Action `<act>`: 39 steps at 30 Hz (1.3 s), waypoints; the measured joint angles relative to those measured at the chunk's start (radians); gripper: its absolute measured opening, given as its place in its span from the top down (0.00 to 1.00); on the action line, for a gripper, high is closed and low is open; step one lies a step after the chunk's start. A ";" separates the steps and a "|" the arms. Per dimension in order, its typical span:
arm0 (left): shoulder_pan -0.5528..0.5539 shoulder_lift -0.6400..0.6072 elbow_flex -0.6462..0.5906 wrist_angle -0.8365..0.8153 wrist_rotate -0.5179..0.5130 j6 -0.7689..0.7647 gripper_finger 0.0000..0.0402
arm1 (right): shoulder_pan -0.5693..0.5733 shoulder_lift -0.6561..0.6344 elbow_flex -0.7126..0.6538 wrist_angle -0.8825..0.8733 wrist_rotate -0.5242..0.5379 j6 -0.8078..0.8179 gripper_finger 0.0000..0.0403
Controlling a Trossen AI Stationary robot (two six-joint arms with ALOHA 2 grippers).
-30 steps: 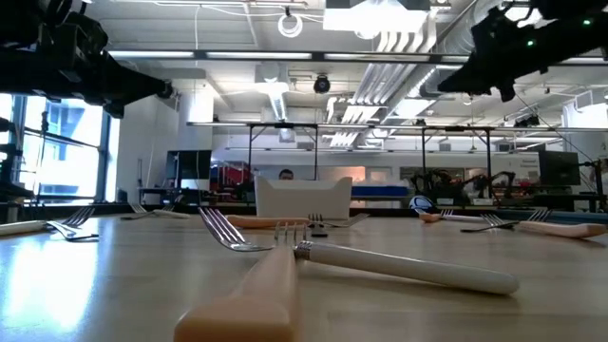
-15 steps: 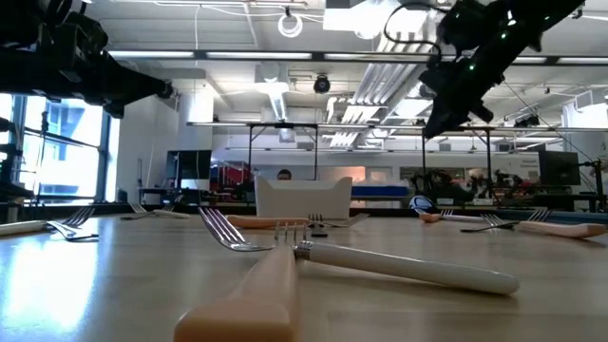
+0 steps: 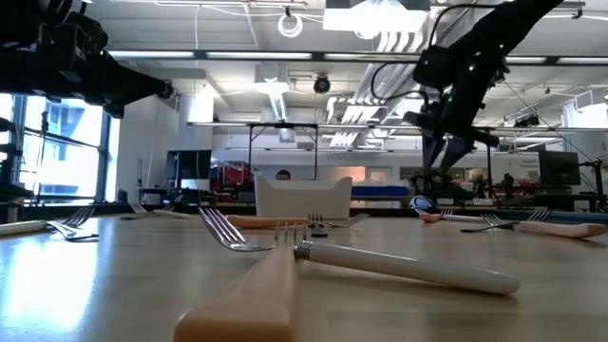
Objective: Sort silverware by color (type)
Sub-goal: Put the top right orange fork into the white bin
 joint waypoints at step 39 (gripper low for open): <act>0.000 0.000 0.000 0.000 0.000 0.000 1.00 | 0.004 0.354 0.031 0.042 0.114 0.409 0.78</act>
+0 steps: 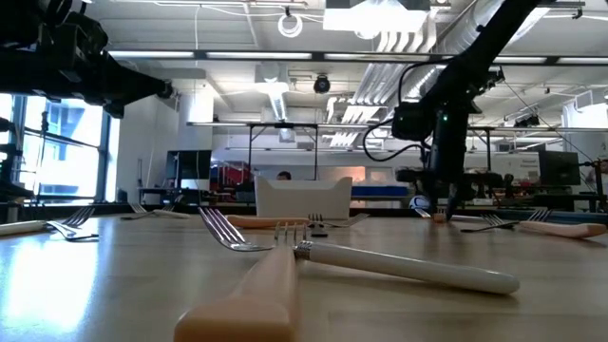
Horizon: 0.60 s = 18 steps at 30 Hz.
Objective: Sort silverware by color (type)
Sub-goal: Put the top right orange fork into the white bin
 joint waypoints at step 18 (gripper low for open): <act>0.000 0.000 0.000 0.000 0.000 0.000 1.00 | -0.002 -0.001 0.009 -0.029 0.006 -0.097 0.87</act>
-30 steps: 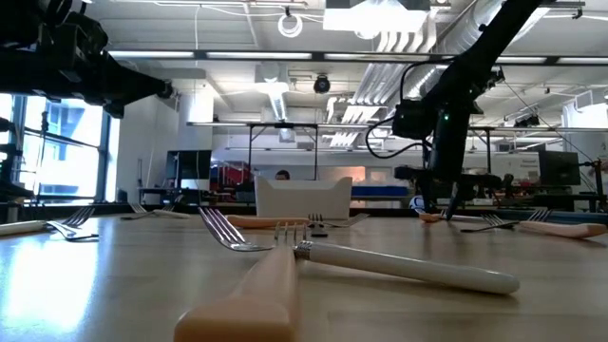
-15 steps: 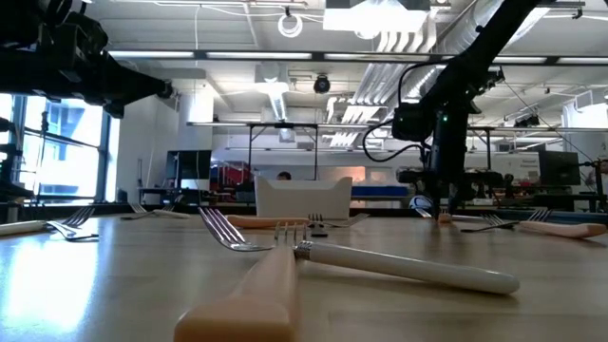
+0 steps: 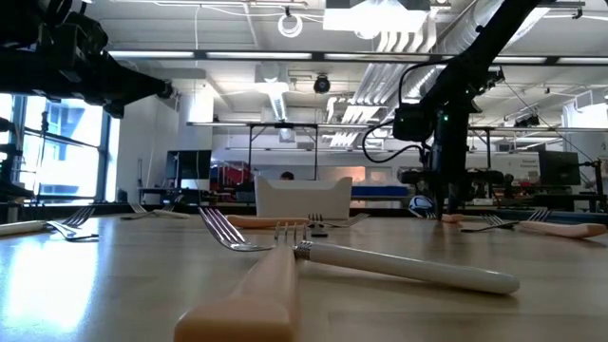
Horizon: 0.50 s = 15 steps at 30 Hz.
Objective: Sort silverware by color (type)
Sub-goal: Put the top right orange fork into the white bin
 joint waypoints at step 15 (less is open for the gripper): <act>0.000 0.000 0.000 0.000 0.000 0.000 1.00 | 0.020 -0.159 0.000 -0.030 0.067 -0.019 0.87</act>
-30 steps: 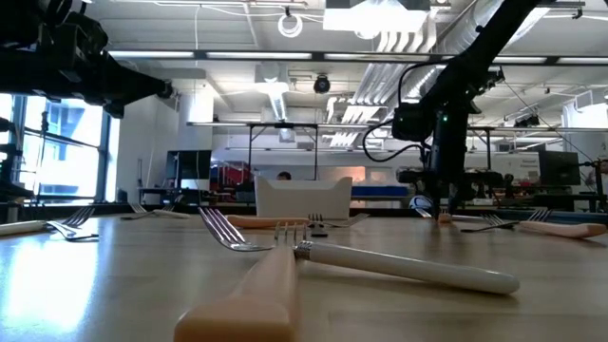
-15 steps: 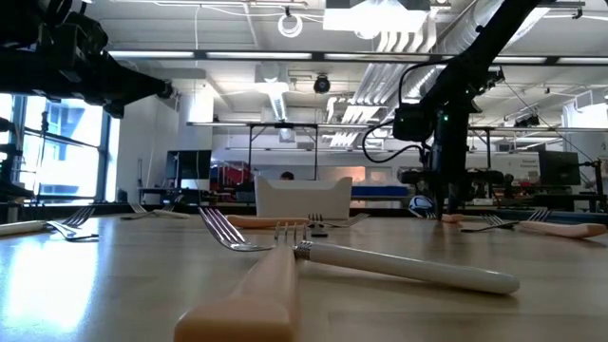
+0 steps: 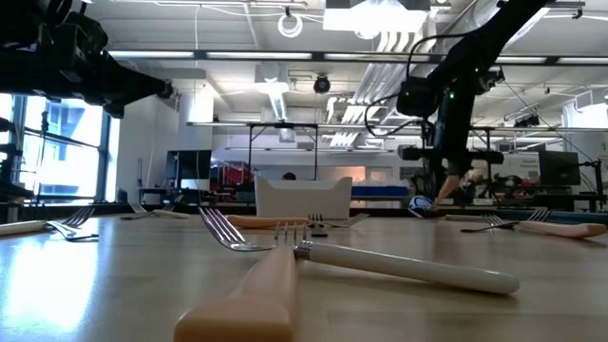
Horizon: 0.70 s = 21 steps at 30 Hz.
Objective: Sort silverware by color (type)
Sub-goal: Put the top right orange fork into the white bin
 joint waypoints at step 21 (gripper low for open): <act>0.000 0.000 0.000 0.000 0.000 0.000 1.00 | 0.187 -0.124 0.030 0.226 0.032 -0.307 0.88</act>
